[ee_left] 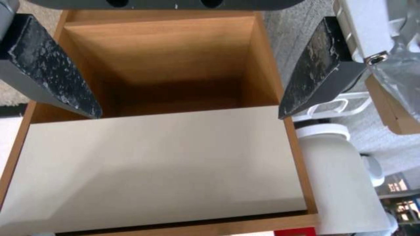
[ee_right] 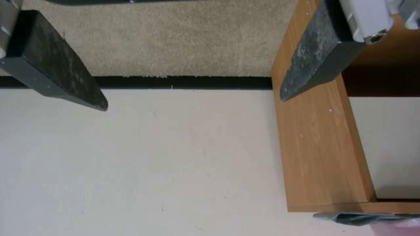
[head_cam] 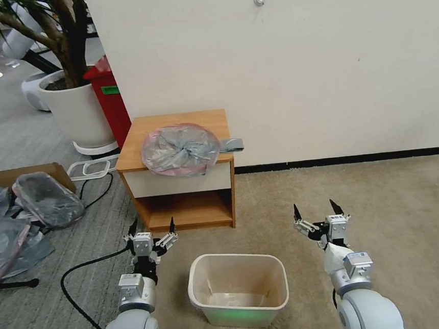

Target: Pick up the garbage bag from the table and place it over the trash can.

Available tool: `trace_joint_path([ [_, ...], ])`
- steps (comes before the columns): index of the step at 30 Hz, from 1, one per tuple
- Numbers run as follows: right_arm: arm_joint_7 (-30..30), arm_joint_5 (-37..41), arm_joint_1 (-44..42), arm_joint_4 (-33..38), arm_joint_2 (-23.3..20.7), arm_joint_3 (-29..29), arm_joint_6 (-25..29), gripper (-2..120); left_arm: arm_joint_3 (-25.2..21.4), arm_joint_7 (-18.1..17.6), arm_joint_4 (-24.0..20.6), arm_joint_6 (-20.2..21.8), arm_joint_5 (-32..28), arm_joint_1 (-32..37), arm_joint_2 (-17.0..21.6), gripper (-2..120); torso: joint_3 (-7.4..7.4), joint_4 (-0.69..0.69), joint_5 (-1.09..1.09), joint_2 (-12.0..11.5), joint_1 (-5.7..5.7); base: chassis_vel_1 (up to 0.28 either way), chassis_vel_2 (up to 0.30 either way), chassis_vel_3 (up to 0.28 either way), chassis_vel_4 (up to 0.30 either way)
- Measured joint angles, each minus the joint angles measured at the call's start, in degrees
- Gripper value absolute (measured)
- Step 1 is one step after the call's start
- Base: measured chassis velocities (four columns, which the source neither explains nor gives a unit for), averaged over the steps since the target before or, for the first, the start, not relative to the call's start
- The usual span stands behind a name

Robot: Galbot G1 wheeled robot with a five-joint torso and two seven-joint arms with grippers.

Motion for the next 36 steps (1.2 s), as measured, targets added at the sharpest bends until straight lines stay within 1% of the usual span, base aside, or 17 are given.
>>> trace_joint_path([
  [36, 0.0, 0.0, 0.0, 0.1, 0.0, 0.0, 0.0, 100, 0.0, 0.0, -0.1, 0.0, 0.0, 0.0, 0.0, 100, 0.0, 0.0, 0.0, 0.0, 0.01, 0.0, 0.0, 0.0, 0.0],
])
